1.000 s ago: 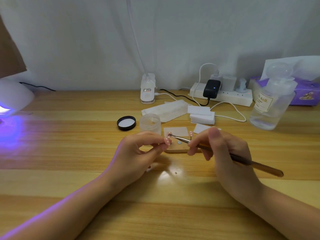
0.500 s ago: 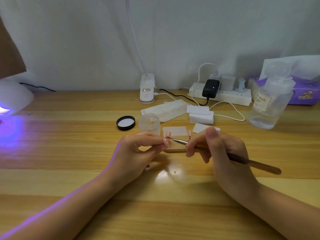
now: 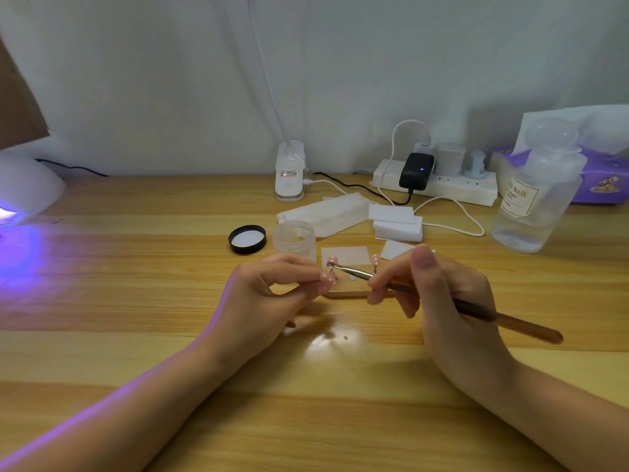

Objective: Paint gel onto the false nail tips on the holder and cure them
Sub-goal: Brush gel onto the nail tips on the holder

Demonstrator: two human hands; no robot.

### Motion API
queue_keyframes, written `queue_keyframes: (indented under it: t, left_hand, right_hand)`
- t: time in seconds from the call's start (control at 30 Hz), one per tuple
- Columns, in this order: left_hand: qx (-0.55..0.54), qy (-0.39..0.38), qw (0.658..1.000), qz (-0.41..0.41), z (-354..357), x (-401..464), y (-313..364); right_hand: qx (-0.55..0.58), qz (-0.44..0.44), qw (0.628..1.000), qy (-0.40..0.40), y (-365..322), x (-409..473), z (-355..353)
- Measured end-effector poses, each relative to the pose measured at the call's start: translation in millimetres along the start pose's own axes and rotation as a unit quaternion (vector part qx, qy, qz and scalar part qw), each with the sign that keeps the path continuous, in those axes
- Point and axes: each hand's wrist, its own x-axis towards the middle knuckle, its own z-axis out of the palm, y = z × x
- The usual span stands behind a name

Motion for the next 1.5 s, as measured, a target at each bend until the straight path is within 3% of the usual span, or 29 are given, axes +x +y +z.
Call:
queue_keyframes:
  t: [0.13, 0.33, 0.6, 0.9, 1.23, 1.5]
  left_hand:
    - [-0.015, 0.006, 1.0, -0.007, -0.7, -1.0, 0.3]
    - [-0.008, 0.005, 1.0, -0.012, -1.0, -0.9, 0.7]
    - [0.006, 0.007, 1.0, -0.011, -3.2, -0.4, -1.6]
    - [0.02, 0.002, 1.0, -0.001, -4.0, -0.4, -4.9]
    - [0.023, 0.004, 1.0, 0.011, -3.7, 0.8, -7.2]
    - [0.033, 0.005, 0.999, 0.013, -4.0, -0.1, -5.7]
  right_hand:
    - [-0.006, 0.017, 1.0, -0.02, 0.2, -0.3, 0.4]
    - [0.033, 0.052, 0.998, 0.025, 0.8, -0.4, -1.8]
    - [-0.026, 0.011, 1.0, 0.008, 1.6, 0.3, 2.2]
    - [0.01, 0.022, 1.0, -0.004, 0.9, -2.1, -0.6]
    - [-0.024, 0.023, 0.999, -0.016, 1.9, -1.3, 0.6]
    - [0.001, 0.016, 1.0, 0.011, 1.0, -0.9, 0.0]
